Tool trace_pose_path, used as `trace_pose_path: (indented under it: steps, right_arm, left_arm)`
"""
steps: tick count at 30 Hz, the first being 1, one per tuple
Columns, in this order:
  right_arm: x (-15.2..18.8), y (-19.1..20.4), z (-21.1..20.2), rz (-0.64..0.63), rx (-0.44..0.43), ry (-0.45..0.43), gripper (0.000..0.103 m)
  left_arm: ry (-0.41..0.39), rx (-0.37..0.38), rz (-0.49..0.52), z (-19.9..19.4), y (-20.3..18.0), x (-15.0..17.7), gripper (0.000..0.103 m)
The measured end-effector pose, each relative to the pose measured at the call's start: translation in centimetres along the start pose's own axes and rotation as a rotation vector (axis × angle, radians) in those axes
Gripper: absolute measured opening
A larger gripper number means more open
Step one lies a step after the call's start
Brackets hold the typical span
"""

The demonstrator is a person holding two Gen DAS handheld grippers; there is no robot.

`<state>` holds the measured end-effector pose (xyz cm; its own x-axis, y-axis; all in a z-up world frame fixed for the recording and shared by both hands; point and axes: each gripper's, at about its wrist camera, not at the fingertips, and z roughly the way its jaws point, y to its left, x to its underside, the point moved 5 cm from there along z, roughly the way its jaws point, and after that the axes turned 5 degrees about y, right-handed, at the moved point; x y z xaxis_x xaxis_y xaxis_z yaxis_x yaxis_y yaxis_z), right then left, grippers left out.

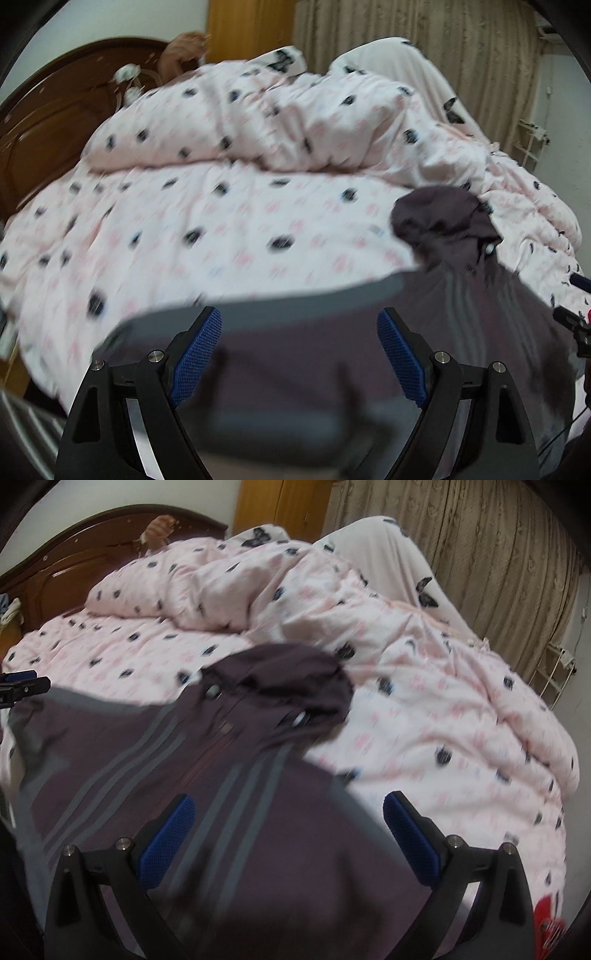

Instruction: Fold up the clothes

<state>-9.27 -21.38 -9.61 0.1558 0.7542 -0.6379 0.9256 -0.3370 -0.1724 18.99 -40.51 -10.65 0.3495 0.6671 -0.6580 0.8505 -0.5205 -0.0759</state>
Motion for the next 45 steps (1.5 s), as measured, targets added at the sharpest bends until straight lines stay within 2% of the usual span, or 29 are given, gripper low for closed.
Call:
trace_pose_path:
  steps: [4, 7, 14, 21, 30, 45]
  right_arm:
    - [3.3, 2.2, -1.0, -0.005, -0.014, 0.012, 0.103]
    - [5.0, 3.5, -1.5, 0.0, -0.026, 0.02, 0.103]
    - [5.8, 6.5, -2.2, 0.021, -0.057, 0.01, 0.103]
    - [6.1, 9.5, -3.2, 0.05, -0.098, -0.01, 0.103]
    - [6.1, 12.7, -4.5, 0.097, -0.157, -0.029, 0.103]
    - [6.1, 13.5, -6.3, 0.14, -0.224, -0.024, 0.103]
  left_arm:
    - [-0.025, 0.009, -0.046, -1.6, 3.2, 2.3, 0.083]
    - [-0.039, 0.061, -0.119, -2.4, 5.9, 3.7, 0.083]
    - [-0.027, 0.102, -0.271, -2.6, 11.1, 5.7, 0.083]
    - [0.026, 0.193, -0.397, -1.0, 14.0, 6.9, 0.083]
    - [0.043, 0.283, -0.516, 0.0, 15.5, 7.2, 0.083]
    - [0.087, 0.3, -0.551, 2.3, 15.1, 6.7, 0.083]
